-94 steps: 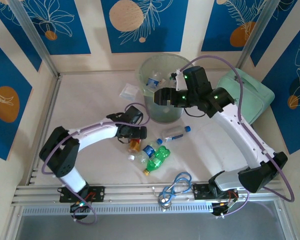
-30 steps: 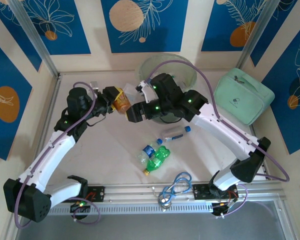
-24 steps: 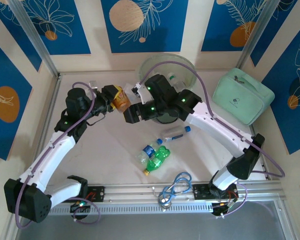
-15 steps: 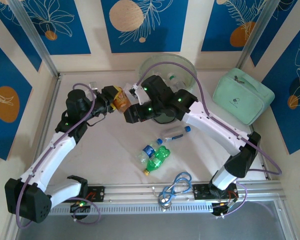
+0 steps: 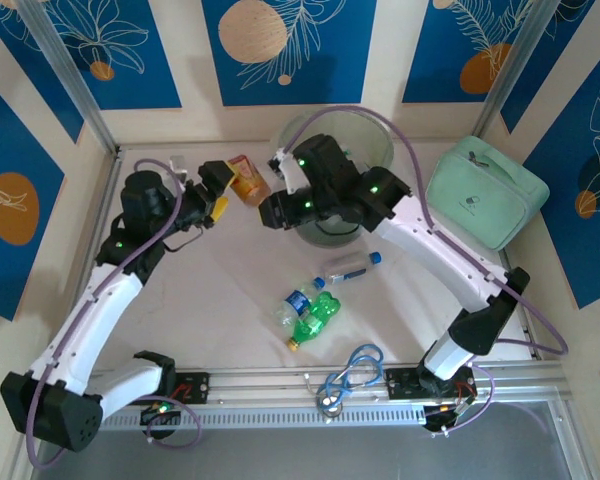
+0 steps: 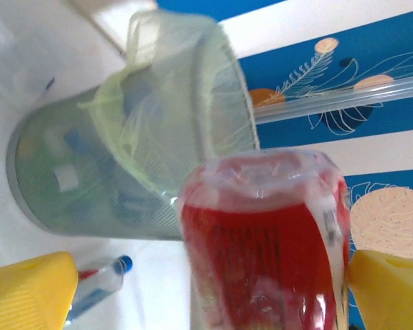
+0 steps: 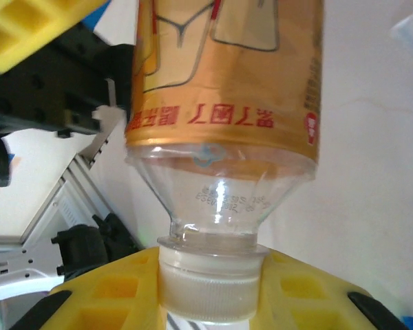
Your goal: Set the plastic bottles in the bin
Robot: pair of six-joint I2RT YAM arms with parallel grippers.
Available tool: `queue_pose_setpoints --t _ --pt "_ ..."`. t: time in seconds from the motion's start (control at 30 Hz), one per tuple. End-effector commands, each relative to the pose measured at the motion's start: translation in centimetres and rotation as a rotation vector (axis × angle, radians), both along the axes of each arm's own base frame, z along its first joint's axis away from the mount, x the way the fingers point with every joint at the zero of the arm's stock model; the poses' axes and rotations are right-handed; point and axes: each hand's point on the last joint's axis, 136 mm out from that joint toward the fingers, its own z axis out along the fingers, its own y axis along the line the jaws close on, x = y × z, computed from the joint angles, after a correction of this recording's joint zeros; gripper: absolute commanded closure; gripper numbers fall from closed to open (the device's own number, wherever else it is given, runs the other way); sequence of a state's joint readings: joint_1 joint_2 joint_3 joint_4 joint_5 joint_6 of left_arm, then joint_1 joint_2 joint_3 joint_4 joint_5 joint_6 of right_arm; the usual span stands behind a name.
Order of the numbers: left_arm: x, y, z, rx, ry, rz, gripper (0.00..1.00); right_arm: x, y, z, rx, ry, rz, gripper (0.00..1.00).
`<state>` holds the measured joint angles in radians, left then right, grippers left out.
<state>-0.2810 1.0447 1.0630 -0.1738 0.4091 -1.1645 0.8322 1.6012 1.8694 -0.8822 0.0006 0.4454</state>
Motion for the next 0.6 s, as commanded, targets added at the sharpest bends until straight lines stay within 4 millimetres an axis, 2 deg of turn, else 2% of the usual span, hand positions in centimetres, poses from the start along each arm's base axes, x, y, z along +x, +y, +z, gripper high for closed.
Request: queue_pose_setpoints --t 0.0,0.1,0.3,0.57 --pt "-1.6 3.2 2.2 0.218 -0.109 0.087 0.00 2.6 -2.8 2.0 -0.029 -0.079 -0.076 0.72" --pt "-1.9 4.2 1.9 0.289 -0.115 0.122 0.00 5.1 -5.3 2.8 -0.043 -0.090 -0.142 0.72" --pt "-1.7 3.5 0.0 0.278 -0.093 0.083 0.05 10.3 -10.5 2.3 -0.086 -0.061 -0.283 0.74" --pt "-1.2 3.2 -2.2 0.299 -0.060 0.064 0.09 13.7 -13.9 -0.4 -0.184 0.007 -0.347 0.73"
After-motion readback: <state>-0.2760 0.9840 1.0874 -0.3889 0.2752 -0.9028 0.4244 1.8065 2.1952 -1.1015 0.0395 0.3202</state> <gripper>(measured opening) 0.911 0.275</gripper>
